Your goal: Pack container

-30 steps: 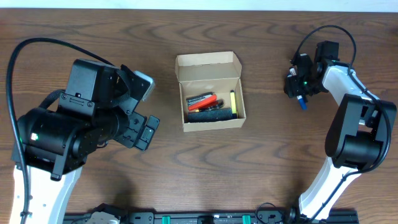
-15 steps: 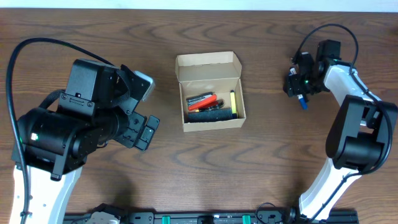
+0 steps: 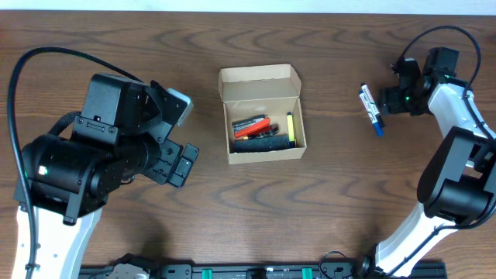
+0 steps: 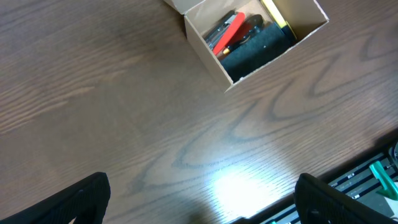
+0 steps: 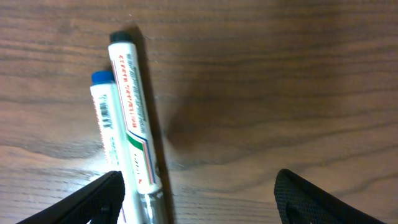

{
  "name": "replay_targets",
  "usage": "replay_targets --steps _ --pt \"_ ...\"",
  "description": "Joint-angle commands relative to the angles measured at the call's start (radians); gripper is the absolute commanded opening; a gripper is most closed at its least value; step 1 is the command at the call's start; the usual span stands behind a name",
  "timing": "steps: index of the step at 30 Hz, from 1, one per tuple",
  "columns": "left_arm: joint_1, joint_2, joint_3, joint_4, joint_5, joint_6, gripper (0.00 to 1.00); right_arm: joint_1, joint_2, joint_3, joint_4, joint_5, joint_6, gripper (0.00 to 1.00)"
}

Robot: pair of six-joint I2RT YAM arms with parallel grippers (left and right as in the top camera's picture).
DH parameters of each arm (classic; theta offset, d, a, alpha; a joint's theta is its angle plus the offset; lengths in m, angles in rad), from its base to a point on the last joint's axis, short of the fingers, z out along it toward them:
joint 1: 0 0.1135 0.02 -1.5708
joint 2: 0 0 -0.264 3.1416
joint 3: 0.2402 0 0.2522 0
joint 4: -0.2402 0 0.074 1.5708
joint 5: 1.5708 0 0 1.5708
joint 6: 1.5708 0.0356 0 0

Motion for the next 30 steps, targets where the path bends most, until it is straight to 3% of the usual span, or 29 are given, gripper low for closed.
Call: replay_targets --steps 1,30 --pt "0.002 0.0 -0.003 -0.003 0.007 -0.012 0.95 -0.003 -0.018 0.013 0.0 -0.007 -0.056 0.8" --pt "0.002 0.0 -0.003 -0.003 0.008 -0.012 0.95 0.051 0.069 0.012 0.03 0.011 -0.091 0.71"
